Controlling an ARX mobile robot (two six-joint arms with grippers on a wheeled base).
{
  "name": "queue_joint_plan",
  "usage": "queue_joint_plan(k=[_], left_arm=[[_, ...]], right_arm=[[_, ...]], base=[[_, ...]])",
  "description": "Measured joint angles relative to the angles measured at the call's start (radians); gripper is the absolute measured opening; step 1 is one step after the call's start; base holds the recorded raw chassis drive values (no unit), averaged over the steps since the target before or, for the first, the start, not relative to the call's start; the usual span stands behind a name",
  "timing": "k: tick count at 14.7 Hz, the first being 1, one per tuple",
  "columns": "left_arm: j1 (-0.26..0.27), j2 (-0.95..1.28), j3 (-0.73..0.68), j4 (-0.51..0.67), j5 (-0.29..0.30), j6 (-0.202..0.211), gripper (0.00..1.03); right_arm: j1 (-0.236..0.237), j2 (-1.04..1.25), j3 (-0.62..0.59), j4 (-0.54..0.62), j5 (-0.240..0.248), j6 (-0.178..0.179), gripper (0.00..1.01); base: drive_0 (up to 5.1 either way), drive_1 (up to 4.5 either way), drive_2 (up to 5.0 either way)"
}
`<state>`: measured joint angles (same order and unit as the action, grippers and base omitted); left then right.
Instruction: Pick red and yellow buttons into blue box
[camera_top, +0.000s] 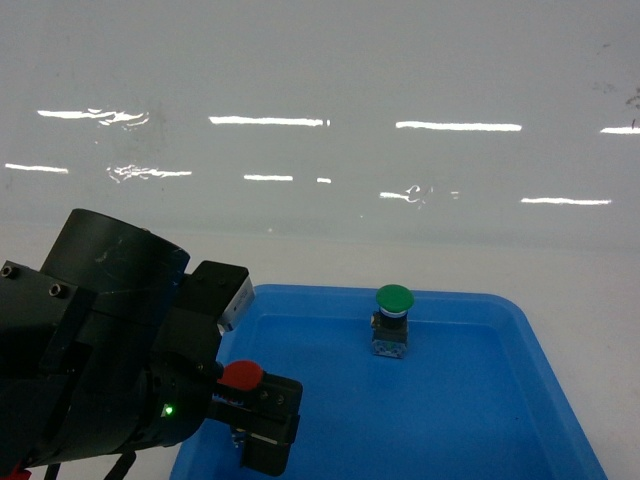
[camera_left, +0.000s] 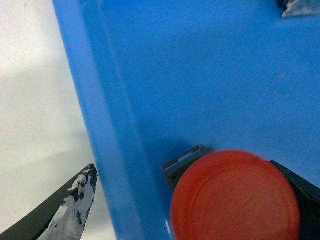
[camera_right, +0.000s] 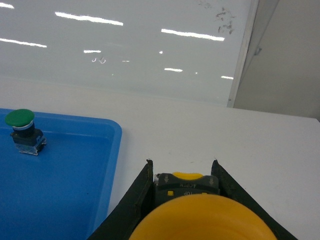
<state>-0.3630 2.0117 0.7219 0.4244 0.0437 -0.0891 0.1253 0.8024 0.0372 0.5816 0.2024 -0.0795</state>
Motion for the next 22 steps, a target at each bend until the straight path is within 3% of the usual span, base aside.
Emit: queue_joint_plan(k=[6,8,12,13,20,22], left_arm=[[-0.016,0.02,0.025,0.026,0.019,-0.033,0.98],[-0.027,0.021,0.029,0.026,0.018,-0.035,0.82],[-0.035,0.024,0.027,0.053,0.001,-0.02,0.37],[-0.032,0.025,0.021,0.063,-0.005,-0.014,0.31],[-0.026,0.022,-0.009,0.106,-0.024,-0.006,0.31],[-0.002,-0.059,-0.043,0.125,-0.037,0.027,0.31]], right_arm=[[0.0,0.0,0.0,0.0,0.0,0.0,0.29],[0.0,0.0,0.0,0.0,0.0,0.0,0.29],[0.0,0.0,0.0,0.0,0.0,0.0,0.29],[0.0,0.0,0.0,0.0,0.0,0.0,0.29],[0.0,0.0,0.0,0.0,0.0,0.0,0.29],[0.0,0.0,0.0,0.0,0.0,0.0,0.29]], base=[[0.0,0.0,0.0],[0.0,0.0,0.0],[0.0,0.0,0.0],[0.0,0.0,0.0],[0.0,0.0,0.0],[0.0,0.0,0.0]])
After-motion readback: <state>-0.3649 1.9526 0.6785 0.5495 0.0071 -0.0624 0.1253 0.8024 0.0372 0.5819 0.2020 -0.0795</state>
